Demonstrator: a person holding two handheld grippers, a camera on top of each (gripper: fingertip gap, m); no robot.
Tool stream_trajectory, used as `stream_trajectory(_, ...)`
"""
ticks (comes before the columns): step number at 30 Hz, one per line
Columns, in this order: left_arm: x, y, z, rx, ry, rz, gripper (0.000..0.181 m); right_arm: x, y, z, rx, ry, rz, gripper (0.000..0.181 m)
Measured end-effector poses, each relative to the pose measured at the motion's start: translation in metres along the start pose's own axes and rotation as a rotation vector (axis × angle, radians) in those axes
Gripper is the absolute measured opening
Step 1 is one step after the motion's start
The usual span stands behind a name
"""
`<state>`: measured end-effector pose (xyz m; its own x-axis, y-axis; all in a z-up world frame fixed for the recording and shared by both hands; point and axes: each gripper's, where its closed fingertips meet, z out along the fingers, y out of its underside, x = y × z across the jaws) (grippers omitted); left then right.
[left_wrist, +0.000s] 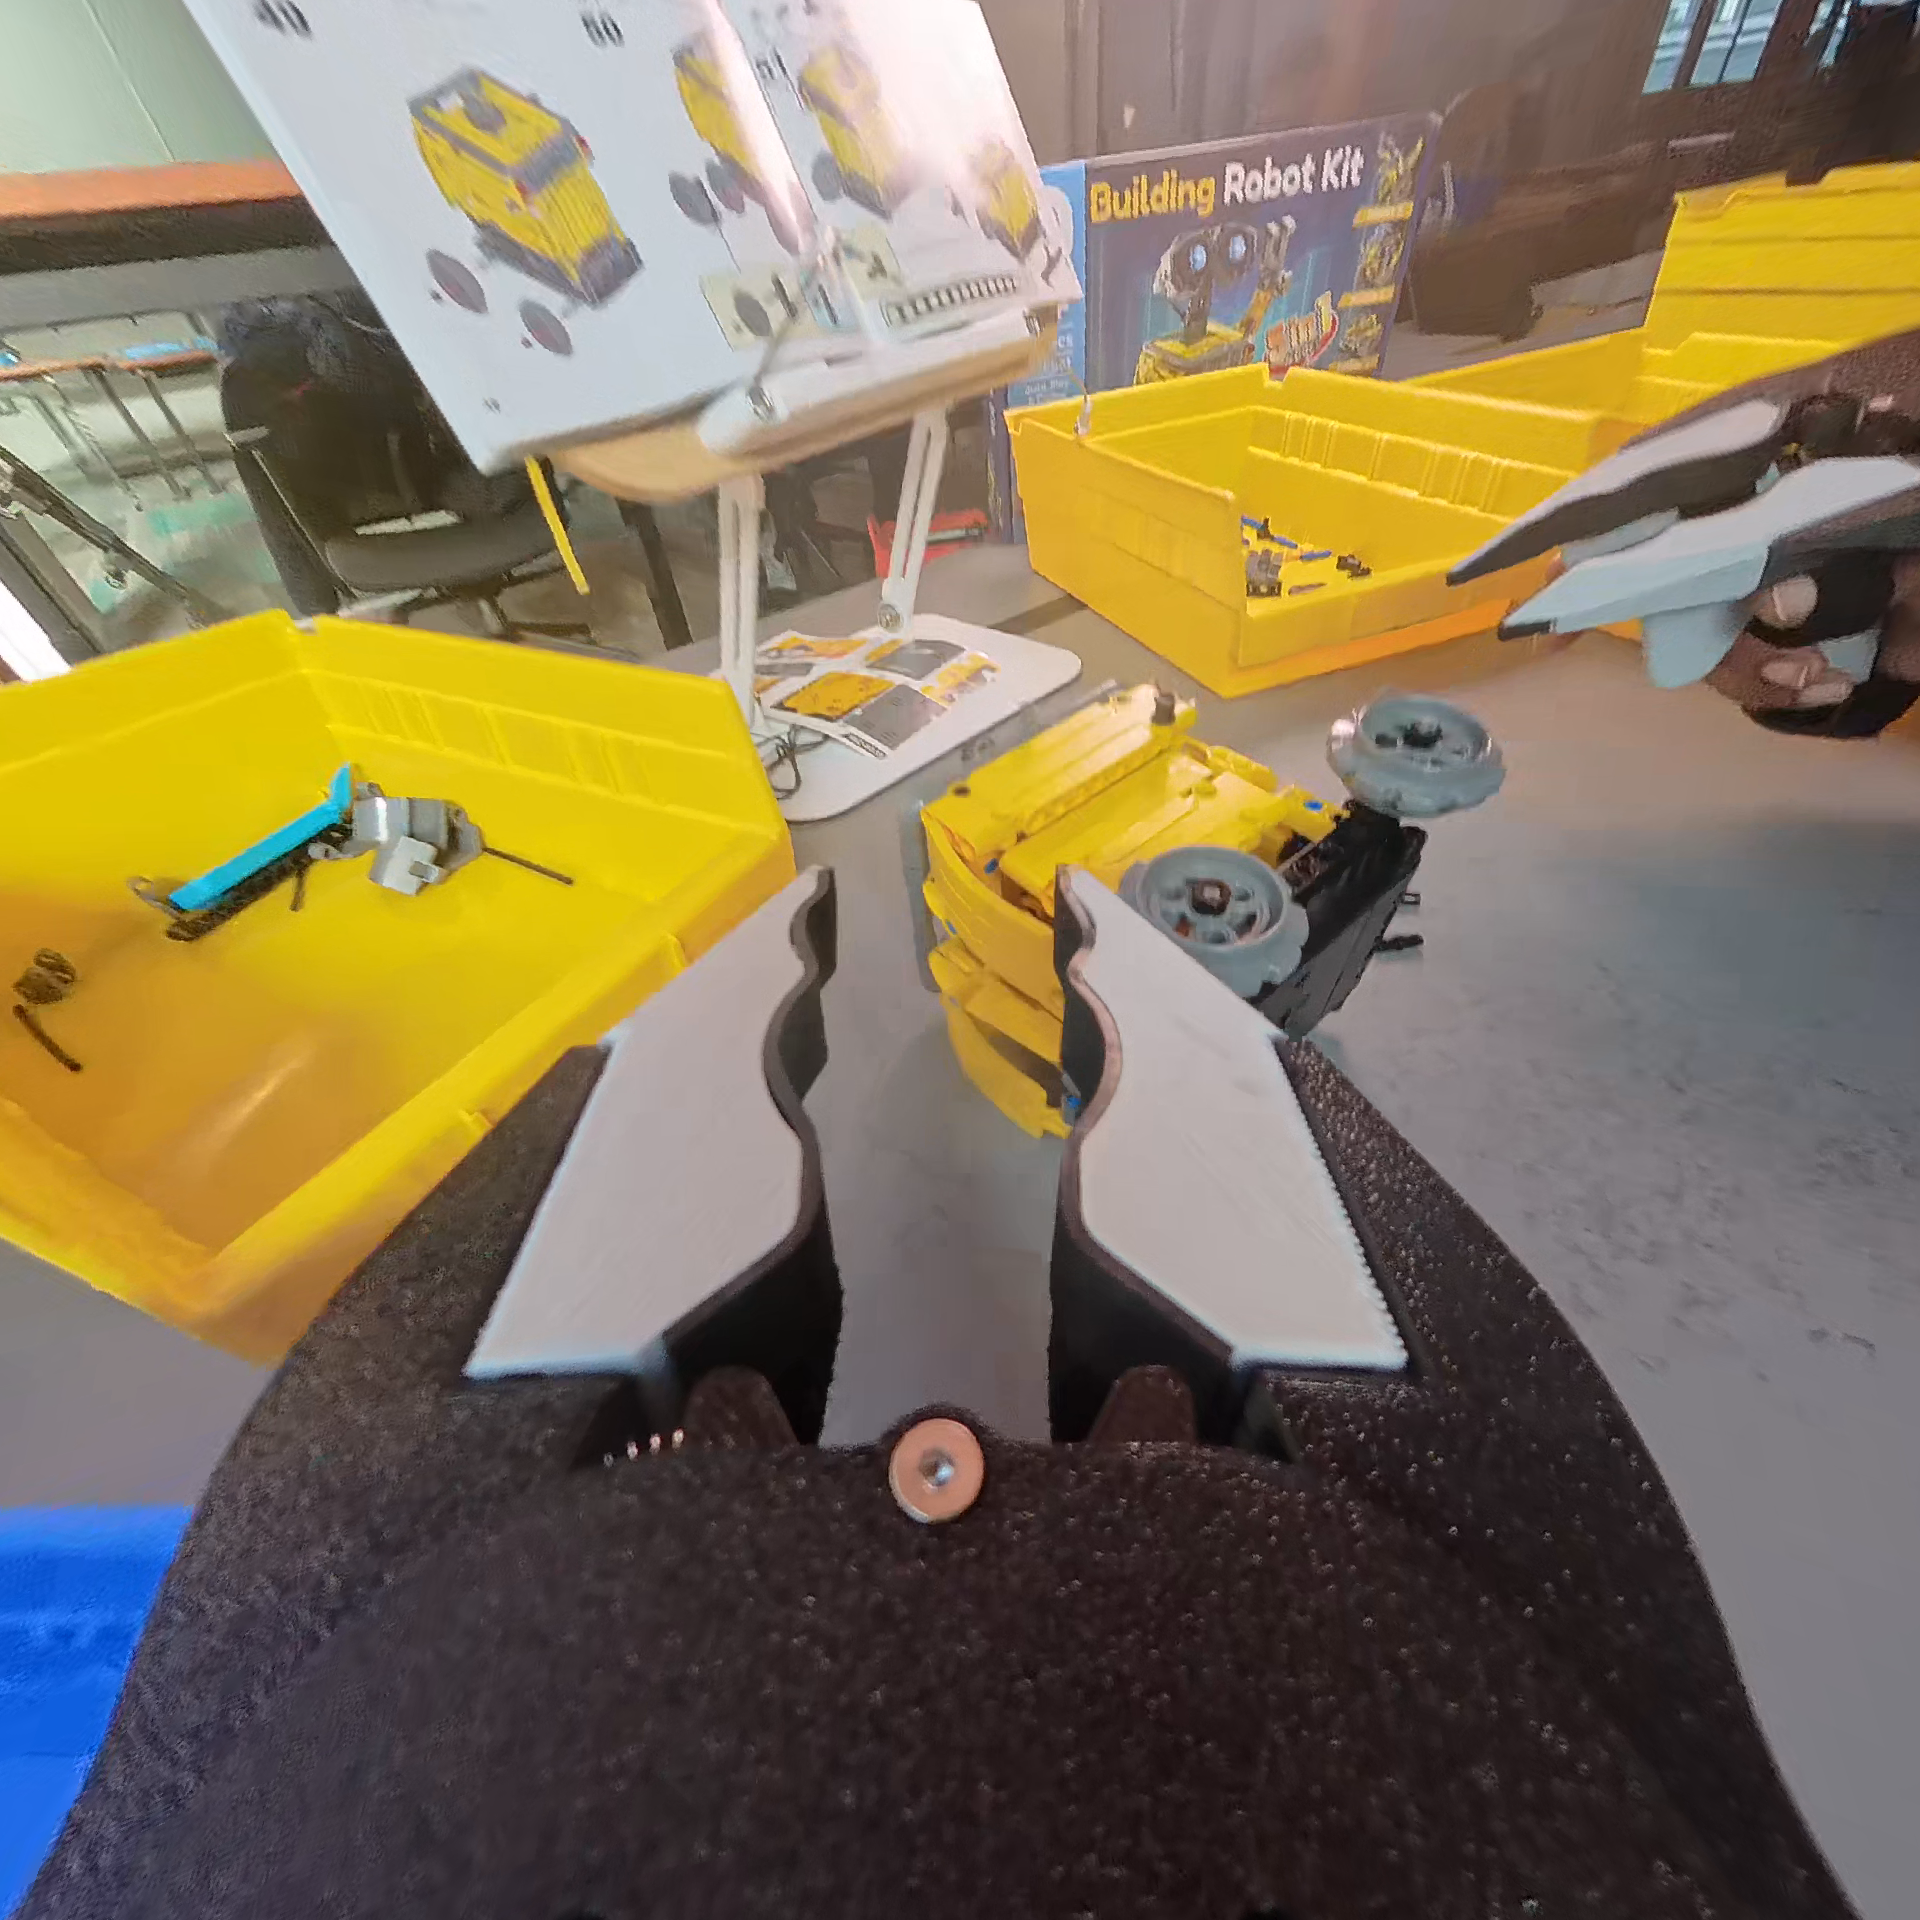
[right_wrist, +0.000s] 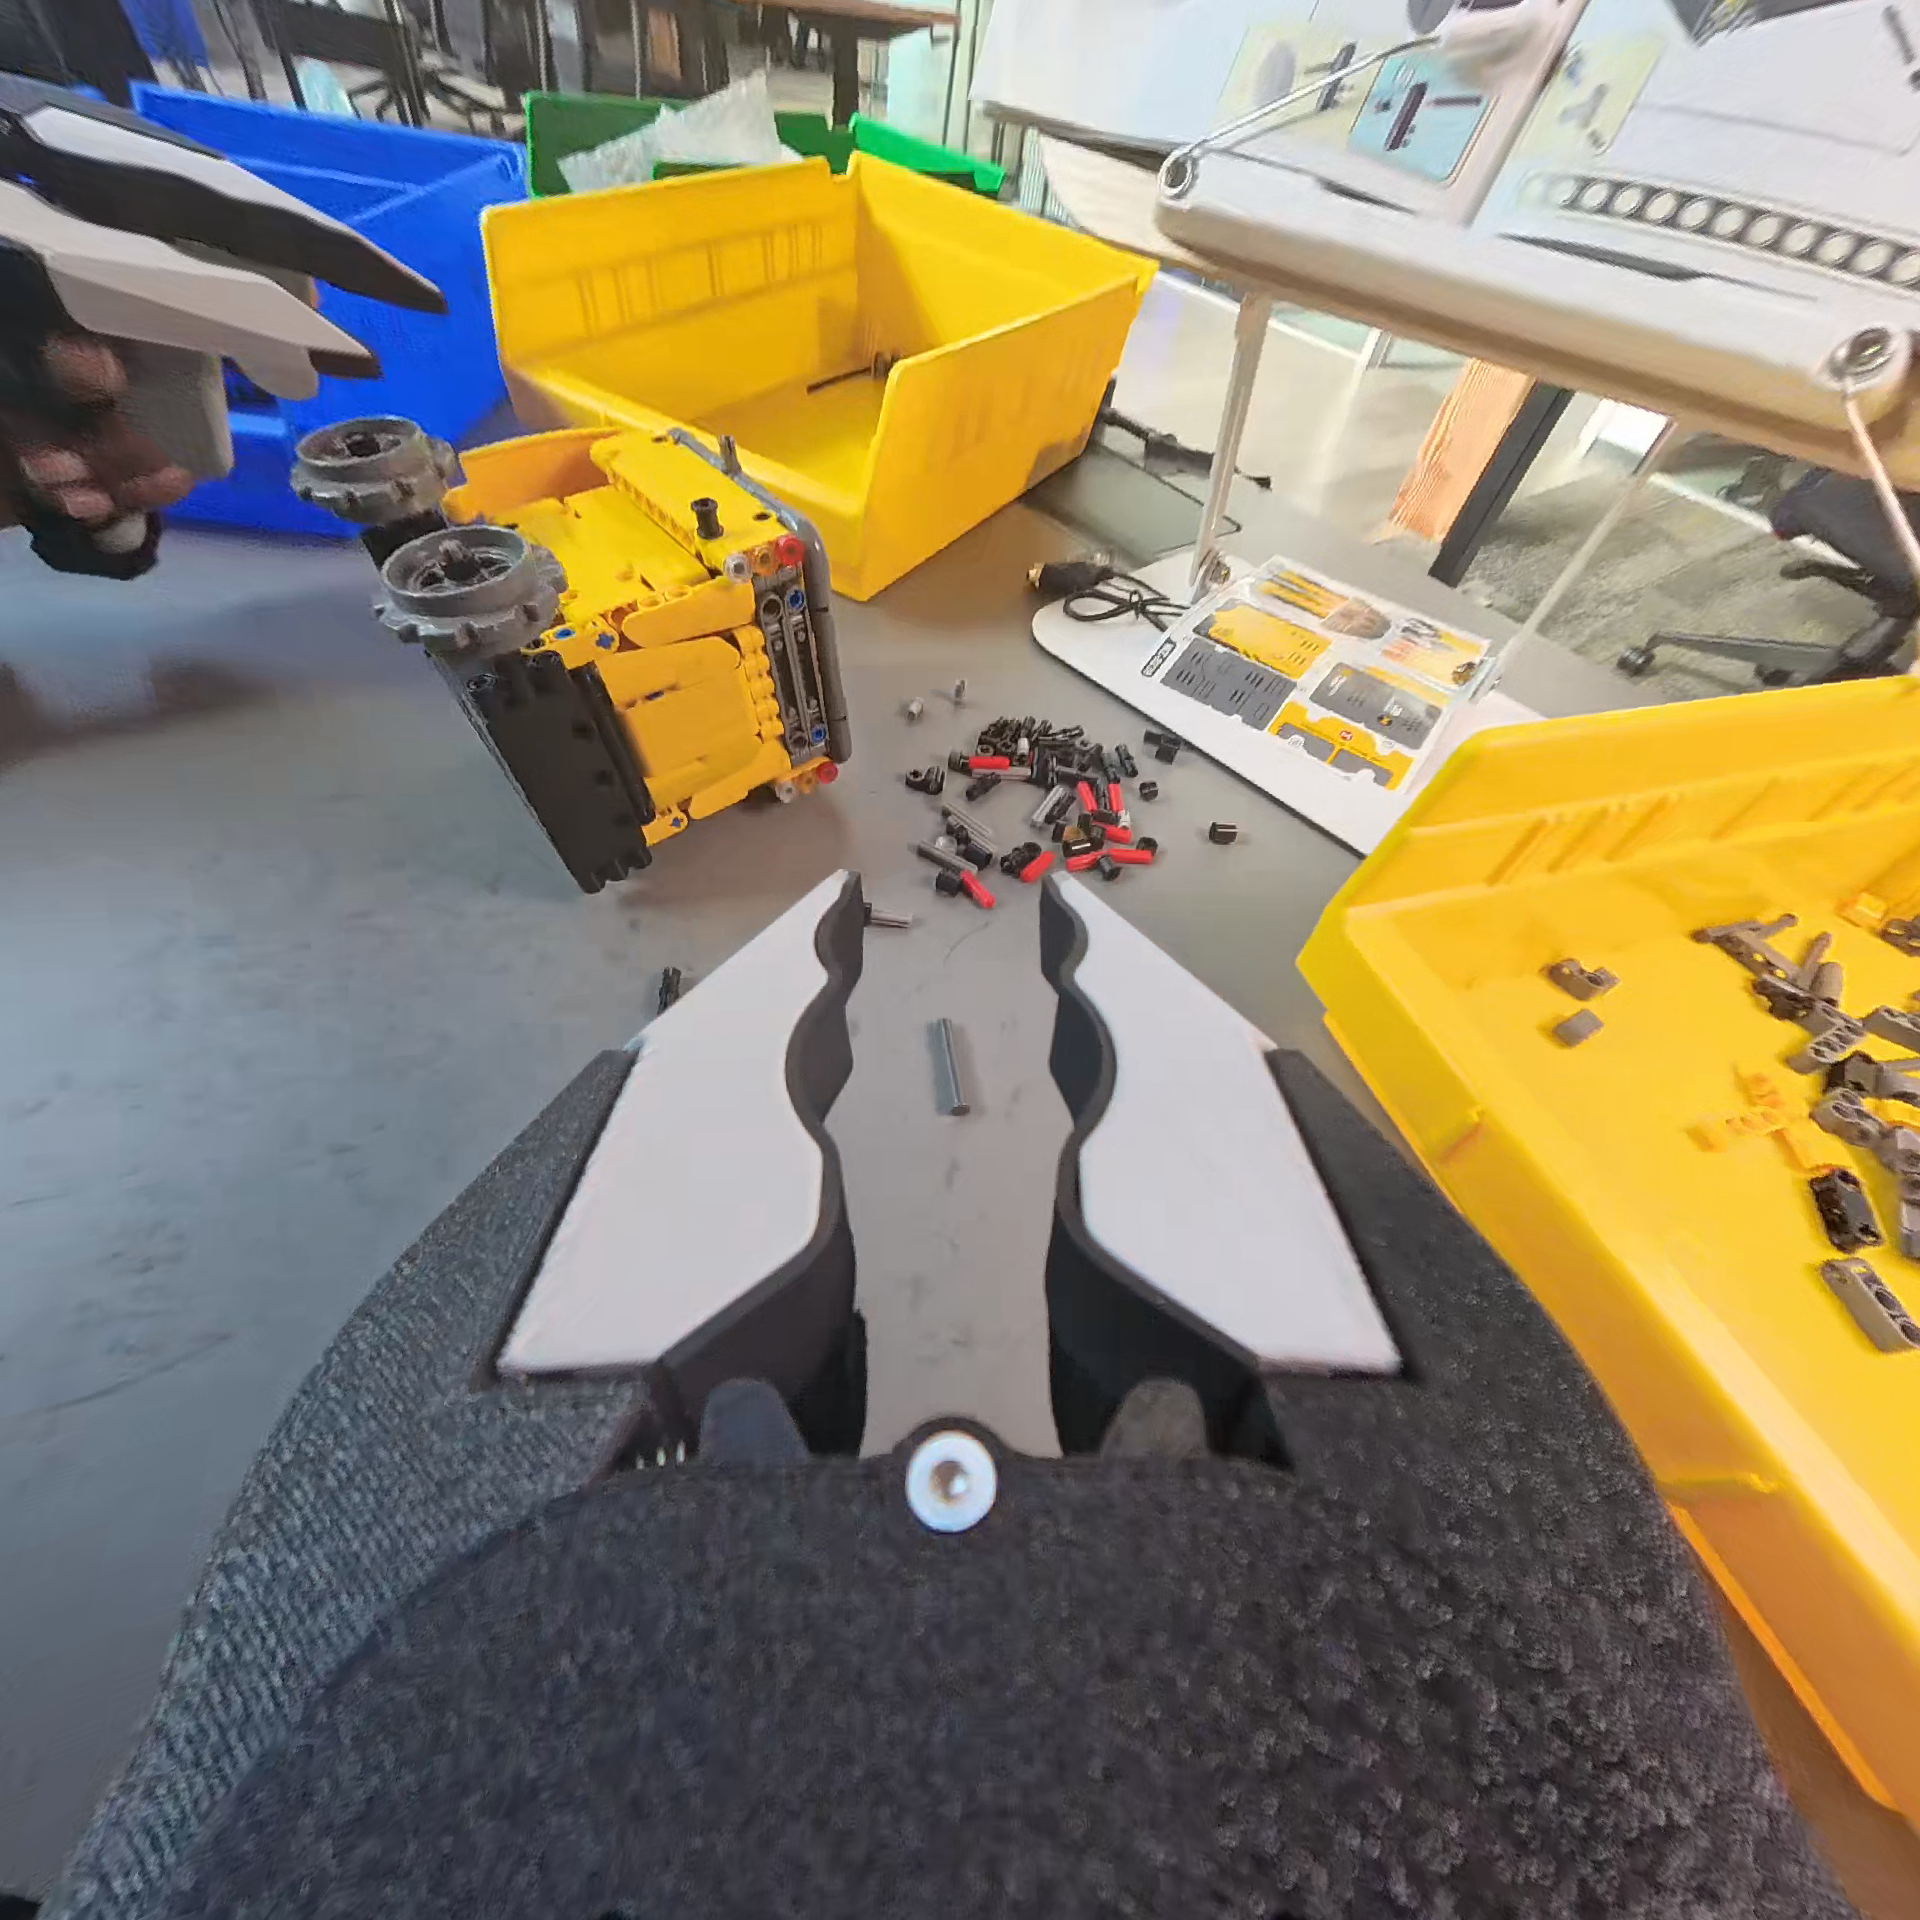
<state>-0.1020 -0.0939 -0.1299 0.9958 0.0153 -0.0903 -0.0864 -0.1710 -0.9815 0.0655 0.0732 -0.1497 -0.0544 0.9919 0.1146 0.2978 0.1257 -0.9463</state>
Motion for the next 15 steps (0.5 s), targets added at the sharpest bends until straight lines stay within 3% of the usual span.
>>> stream_trajectory(4, -0.039, -0.056, -0.043, 0.099, -0.152, 0.045, 0.04, 0.005, 0.001, -0.007, 0.046, 0.039, -0.037, 0.039)
stream_trajectory(7, -0.104, -0.073, -0.096, -0.041, -0.347, 0.074, 0.038, 0.005, -0.001, -0.011, 0.068, 0.04, -0.076, 0.038)
stream_trajectory(9, -0.146, -0.06, -0.128, -0.246, -0.391, 0.003, 0.038, 0.007, 0.0, -0.011, 0.081, 0.044, -0.096, 0.038)
stream_trajectory(12, -0.198, -0.013, -0.164, -0.564, -0.399, -0.079, 0.037, 0.008, 0.002, -0.01, 0.113, 0.049, -0.08, 0.035)
stream_trajectory(15, -0.212, 0.05, -0.181, -0.835, -0.274, -0.205, 0.036, 0.005, 0.006, -0.009, 0.106, 0.039, -0.089, 0.035)
